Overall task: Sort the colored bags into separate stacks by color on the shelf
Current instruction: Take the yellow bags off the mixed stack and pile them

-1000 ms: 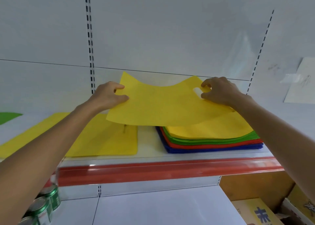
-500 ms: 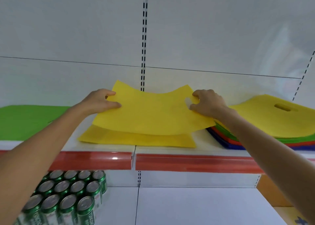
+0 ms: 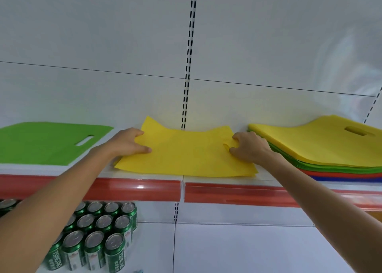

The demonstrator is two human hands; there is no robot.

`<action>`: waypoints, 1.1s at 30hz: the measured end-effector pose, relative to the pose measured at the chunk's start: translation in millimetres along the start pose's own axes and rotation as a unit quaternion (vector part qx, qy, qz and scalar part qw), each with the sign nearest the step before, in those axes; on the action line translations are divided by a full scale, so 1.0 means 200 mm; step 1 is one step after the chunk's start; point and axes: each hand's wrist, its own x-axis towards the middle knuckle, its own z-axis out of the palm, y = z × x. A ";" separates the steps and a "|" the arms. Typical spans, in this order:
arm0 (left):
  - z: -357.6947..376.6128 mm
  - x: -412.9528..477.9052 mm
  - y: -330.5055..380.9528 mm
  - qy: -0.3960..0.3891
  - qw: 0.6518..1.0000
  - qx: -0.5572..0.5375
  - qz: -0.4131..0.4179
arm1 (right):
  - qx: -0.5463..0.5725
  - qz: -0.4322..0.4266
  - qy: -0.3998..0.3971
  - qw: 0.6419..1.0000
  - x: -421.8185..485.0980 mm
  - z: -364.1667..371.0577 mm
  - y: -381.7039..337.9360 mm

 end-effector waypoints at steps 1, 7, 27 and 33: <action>0.01 0.00 0.00 0.002 1.000 0.001 0.001 | 0.002 0.003 -0.006 1.000 0.00 0.00 0.00; 0.01 0.02 -0.01 0.003 1.000 0.015 -0.008 | 0.018 0.003 -0.028 0.999 0.02 0.05 0.02; 0.16 0.05 0.66 0.040 0.993 -0.017 0.108 | 0.075 -0.047 0.141 0.986 0.04 -0.39 0.45; 0.39 0.10 1.09 0.001 0.988 -0.026 0.151 | 0.043 0.016 0.147 0.988 -0.01 -0.55 0.94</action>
